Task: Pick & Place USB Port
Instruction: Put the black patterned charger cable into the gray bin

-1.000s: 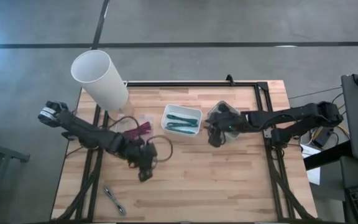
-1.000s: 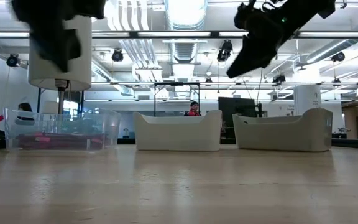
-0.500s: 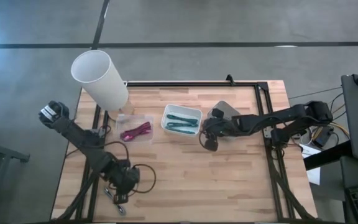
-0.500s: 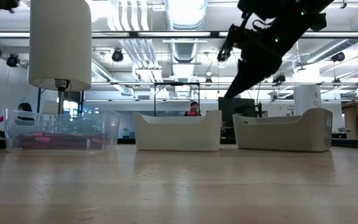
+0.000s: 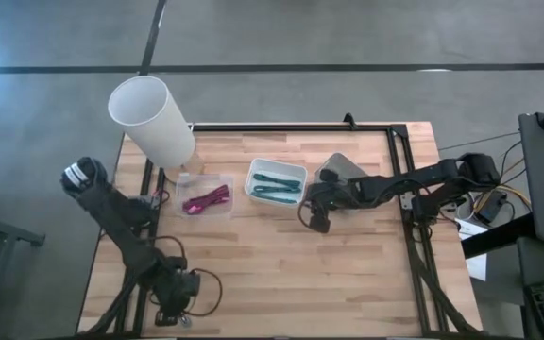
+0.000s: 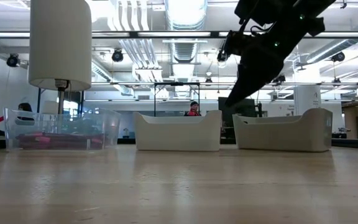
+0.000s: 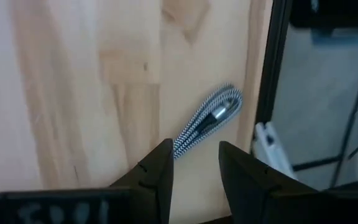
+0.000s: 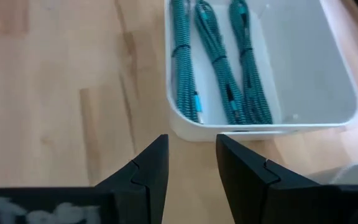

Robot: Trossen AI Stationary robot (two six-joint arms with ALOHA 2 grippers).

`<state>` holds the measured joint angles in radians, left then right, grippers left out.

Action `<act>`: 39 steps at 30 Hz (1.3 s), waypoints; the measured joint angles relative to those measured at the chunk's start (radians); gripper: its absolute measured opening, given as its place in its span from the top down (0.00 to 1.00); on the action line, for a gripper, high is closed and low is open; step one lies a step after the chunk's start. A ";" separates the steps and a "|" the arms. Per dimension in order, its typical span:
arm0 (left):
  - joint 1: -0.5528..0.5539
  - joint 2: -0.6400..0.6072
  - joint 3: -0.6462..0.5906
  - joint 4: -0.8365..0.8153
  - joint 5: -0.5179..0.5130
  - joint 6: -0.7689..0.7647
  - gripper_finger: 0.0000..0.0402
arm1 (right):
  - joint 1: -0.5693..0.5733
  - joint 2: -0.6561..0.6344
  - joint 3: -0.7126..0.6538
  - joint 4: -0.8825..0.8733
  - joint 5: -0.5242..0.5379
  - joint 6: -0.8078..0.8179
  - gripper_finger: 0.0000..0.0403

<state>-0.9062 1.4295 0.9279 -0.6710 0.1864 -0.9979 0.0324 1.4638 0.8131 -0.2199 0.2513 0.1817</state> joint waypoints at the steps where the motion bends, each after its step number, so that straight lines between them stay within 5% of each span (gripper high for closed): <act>1: -0.010 0.016 0.000 0.007 0.000 0.029 0.70 | 0.000 -0.003 0.000 0.001 -0.014 0.001 0.68; 12: -0.095 0.214 0.005 0.046 0.050 0.256 0.70 | 0.001 -0.004 0.000 0.002 -0.051 0.002 0.68; 25: -0.100 0.285 0.006 0.046 -0.005 0.275 0.71 | 0.027 -0.005 0.000 0.010 -0.051 0.055 0.68; 35: -0.089 0.285 0.003 0.148 -0.049 0.288 0.98 | 0.057 -0.009 0.000 0.033 -0.051 0.051 0.68; 39: -0.063 0.282 0.026 0.184 -0.212 0.274 0.99 | 0.069 -0.009 0.000 0.053 -0.052 0.069 0.68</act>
<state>-0.9693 1.7113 0.9543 -0.4867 -0.0252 -0.7244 0.1017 1.4548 0.8131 -0.1672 0.1993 0.2509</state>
